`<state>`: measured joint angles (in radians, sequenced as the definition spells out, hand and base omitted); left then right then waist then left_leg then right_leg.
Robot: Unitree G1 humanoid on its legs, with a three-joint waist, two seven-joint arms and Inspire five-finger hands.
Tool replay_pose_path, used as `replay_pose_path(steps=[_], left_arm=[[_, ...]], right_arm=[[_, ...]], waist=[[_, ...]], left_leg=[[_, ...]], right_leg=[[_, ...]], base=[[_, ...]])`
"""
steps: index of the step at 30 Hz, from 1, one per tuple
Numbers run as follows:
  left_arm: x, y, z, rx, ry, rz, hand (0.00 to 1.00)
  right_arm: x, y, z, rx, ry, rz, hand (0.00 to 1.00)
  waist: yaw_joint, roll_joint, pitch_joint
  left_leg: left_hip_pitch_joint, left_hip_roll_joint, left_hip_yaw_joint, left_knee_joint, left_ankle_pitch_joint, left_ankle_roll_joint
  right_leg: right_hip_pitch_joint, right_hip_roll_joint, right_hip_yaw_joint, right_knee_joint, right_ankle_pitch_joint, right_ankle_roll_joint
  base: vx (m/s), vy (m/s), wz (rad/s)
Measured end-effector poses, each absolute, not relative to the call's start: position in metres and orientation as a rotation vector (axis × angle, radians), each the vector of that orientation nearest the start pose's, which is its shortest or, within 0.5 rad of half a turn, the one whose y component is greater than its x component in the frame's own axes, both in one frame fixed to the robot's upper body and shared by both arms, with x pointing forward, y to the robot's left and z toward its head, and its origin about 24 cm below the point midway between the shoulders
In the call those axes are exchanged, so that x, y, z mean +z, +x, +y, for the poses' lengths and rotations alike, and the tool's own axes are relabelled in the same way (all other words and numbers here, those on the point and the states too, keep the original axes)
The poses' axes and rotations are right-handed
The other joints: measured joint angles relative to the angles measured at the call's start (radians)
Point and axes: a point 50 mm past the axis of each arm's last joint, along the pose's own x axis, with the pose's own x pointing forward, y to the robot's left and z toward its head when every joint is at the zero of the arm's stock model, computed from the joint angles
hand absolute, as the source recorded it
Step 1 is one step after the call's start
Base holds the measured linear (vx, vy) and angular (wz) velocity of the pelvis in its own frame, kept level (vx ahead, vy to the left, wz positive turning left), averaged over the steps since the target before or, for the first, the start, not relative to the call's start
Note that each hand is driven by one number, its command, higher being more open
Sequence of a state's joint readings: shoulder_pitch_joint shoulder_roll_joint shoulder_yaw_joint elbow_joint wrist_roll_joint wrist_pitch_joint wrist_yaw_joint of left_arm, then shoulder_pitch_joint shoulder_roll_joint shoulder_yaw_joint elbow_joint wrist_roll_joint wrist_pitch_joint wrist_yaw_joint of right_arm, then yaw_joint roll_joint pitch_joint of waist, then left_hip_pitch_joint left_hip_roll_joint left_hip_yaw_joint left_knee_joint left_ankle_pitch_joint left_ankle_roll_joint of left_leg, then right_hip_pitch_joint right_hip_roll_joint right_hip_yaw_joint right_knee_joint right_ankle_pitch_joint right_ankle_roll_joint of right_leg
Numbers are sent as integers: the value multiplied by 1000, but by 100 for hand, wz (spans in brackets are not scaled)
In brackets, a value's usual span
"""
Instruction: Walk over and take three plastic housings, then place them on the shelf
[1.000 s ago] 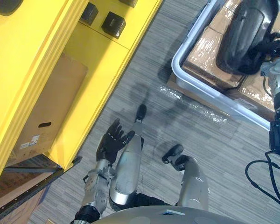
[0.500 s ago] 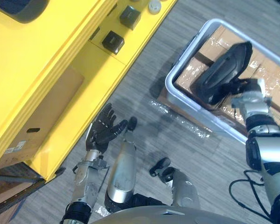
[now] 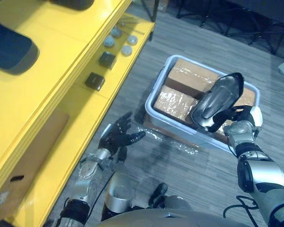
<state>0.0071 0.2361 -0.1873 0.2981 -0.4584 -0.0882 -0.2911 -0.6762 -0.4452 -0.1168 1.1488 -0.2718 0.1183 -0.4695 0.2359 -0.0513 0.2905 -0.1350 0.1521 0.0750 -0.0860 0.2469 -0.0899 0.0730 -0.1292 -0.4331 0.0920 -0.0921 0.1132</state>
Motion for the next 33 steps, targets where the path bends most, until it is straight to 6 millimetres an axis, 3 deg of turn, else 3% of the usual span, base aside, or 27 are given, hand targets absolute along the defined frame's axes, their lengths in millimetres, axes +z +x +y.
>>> replay_pose_path(steps=[3, 8, 14, 18, 25, 33], left_arm=[[-20, 241, 139, -424, -236, 305, 100], [-31, 255, 127, -433, -198, 434, 100], [-19, 277, 114, -411, -182, 423, 100], [-1, 300, 102, -394, -133, 377, 100], [30, 325, 95, -376, -188, 293, 100], [44, 334, 90, -362, -209, 266, 100]], right_arm=[[32, 326, -301, -633, -763, 414, 0], [22, 330, -272, -514, -839, 378, 0], [16, 332, -256, -473, -827, 380, 0], [29, 348, -233, -427, -829, 321, 0], [92, 382, -208, -427, -805, 87, 0], [100, 385, -200, -411, -807, 40, 0]], waist=[[-26, 8, -42], [-76, 16, -58], [-74, 14, -59], [-76, 12, -58], [-78, -2, -47], [-79, -16, -34]], left_leg=[[14, 9, 26, -3, -8, 0], [39, 8, 48, -3, -12, -5], [-21, 13, 52, -1, 2, 3], [-49, 14, 42, 1, 13, 8], [-74, 30, 45, 0, 20, 8], [-79, 31, 48, 1, 24, 9]], right_leg=[[6, 9, 26, -27, 21, -3], [13, 10, 52, -42, 26, 2], [-39, 24, 64, -53, 60, -8], [-60, 29, 60, -60, 71, -12], [-94, 45, 77, -58, 90, -23], [-108, 44, 82, -45, 90, -23]], base=[[-41, 6, -29], [-44, 5, -17], [1, -2, -5], [-18, -4, 2], [-83, 3, -6], [-23, -2, -1]])
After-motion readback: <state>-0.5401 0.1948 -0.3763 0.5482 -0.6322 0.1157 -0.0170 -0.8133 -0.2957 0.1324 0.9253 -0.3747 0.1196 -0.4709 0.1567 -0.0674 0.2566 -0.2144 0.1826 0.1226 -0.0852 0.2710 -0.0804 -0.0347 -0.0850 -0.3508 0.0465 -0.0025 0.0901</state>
